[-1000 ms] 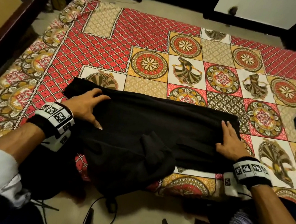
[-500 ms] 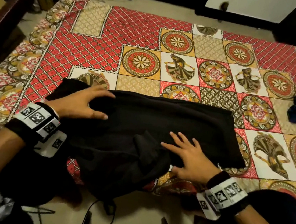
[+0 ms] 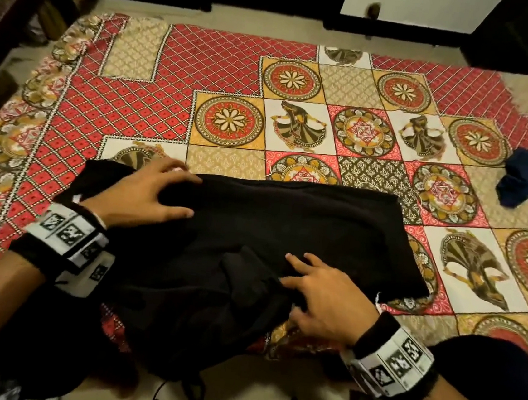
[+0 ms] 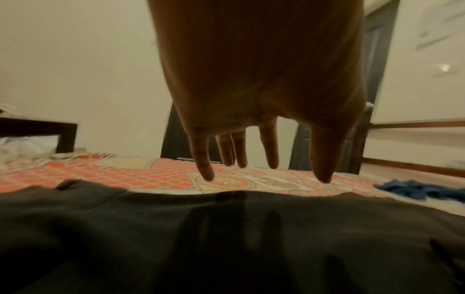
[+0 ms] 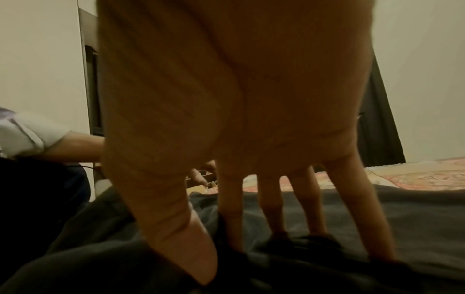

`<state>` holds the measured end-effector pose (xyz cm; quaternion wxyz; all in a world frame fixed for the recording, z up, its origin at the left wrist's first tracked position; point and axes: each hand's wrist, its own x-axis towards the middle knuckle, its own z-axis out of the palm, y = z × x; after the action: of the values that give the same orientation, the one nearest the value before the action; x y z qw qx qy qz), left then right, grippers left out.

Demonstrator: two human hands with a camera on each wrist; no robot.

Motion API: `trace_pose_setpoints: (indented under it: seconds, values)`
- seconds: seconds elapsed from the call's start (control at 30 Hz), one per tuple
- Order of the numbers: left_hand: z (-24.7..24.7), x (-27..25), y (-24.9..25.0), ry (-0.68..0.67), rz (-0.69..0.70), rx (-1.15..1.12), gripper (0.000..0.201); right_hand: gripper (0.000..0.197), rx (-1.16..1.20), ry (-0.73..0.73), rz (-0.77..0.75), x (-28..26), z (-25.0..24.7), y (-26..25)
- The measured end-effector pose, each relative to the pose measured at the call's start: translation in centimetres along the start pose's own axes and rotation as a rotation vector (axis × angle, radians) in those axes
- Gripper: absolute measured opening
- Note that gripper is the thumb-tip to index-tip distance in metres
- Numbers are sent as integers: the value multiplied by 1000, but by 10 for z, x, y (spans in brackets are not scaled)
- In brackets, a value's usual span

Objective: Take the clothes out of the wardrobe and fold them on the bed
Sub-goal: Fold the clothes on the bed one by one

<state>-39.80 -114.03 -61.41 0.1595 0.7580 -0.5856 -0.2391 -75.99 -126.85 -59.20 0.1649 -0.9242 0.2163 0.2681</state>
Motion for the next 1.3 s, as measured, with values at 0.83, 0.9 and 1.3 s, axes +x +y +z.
trace_pose_setpoints:
  seconds: [0.83,0.9,1.3]
  values:
    - [29,75,47,-429,-214,296,115,62,163,288,481,-31,-20,80]
    - [17,56,40,-372,-224,242,103,62,125,265,492,-31,-24,86]
    - [-12,-63,-25,-486,-293,-178,18,78,484,318,240,-5,7,-23]
